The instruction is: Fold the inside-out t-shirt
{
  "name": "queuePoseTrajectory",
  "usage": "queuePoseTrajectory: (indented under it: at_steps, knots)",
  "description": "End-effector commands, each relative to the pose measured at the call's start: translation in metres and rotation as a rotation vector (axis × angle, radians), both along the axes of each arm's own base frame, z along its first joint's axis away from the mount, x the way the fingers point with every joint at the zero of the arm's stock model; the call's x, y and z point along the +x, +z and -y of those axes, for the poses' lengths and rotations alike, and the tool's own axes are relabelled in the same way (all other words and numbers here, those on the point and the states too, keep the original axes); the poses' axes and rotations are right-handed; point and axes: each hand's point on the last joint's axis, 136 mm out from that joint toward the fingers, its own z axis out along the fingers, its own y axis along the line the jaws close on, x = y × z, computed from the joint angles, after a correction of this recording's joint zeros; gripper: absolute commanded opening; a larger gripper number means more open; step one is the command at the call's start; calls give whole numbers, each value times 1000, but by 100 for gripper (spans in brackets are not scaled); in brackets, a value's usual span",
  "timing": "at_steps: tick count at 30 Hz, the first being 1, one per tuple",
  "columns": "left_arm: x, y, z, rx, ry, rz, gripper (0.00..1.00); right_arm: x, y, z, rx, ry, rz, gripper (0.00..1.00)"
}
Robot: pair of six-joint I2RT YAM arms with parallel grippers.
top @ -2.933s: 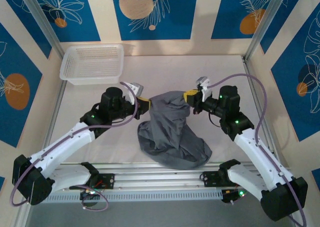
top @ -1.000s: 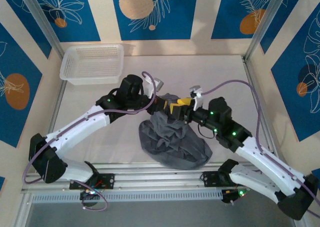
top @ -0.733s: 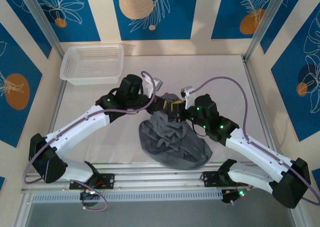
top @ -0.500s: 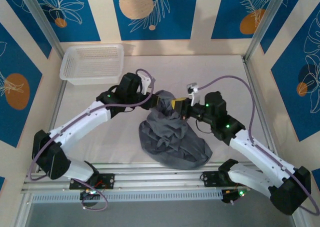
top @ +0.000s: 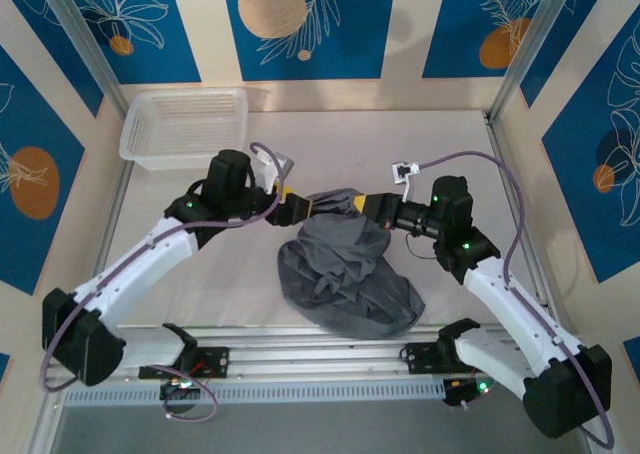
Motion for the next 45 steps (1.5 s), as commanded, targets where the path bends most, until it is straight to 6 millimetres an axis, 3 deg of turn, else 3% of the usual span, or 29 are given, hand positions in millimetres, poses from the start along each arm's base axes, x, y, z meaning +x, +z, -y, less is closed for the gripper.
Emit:
queuePoseTrajectory:
  at_steps: [1, 6, 7, 8, 9, 10, 11, 13, 17, 19, 21, 23, 24, 26, 29, 31, 32, 33, 36, 39, 43, 45]
  knots:
    - [-5, 14, 14, 41, -55, 140, 78, -6, 18, -11, 40, 68, 11, 0]
    - [2, 5, 35, 116, -105, 188, 77, -10, 21, -20, 30, 111, 11, 0]
    - [7, 4, 36, 123, -85, 195, 70, -10, 21, -21, 27, 112, 9, 0]
    - [14, 3, 36, 129, -50, 195, 54, -10, 20, -21, 26, 114, 9, 0]
    - [21, 4, 34, 132, -7, 196, 26, -10, 20, -22, 27, 116, 7, 0]
    - [23, 6, 35, 120, -3, 200, 8, -11, 19, -23, 25, 118, 3, 0]
    - [21, 8, 38, 102, -20, 204, 3, -11, 18, -23, 24, 118, -1, 0]
    - [15, 13, 44, 63, -63, 208, 4, -10, 15, -23, 19, 114, -11, 0]
    - [10, 10, 49, 49, -103, 200, 30, -9, 14, -23, 16, 115, -16, 0]
    - [7, 9, 53, 39, -129, 193, 35, -9, 14, -24, 17, 116, -16, 0]
    - [7, 6, 54, 37, -135, 183, 33, -8, 16, -25, 20, 121, -19, 0]
    - [12, 3, 54, 50, -111, 173, 16, -8, 16, -27, 21, 127, -27, 0]
    - [16, 3, 53, 59, -90, 166, 1, -6, 14, -26, 17, 121, -29, 0]
    - [18, 11, 49, 46, -63, 143, 0, -1, 7, -22, -5, 84, -38, 0]
    - [6, 54, 46, -85, -66, 78, 0, 18, -25, 0, -74, -36, -42, 0]
    - [-13, 84, 51, -194, -152, 27, 0, 33, -60, 22, -139, -162, -116, 0]
    - [-22, 92, 54, -223, -193, 3, 0, 33, -65, 23, -148, -161, -132, 0]
    - [-28, 96, 56, -241, -216, -22, 0, 28, -61, 18, -139, -117, -117, 3]
    - [-25, 89, 52, -229, -178, -57, 0, 18, -34, 5, -109, -52, -2, 29]
    - [-17, 71, 51, -188, -135, -87, 0, 12, -5, 7, -142, -94, 190, 36]
    - [-13, 52, 54, -157, -125, -129, 0, -4, 15, 4, -186, -108, 421, 3]
    - [-12, 41, 54, -122, -135, -108, 0, 0, 6, 8, -207, -133, 376, 0]
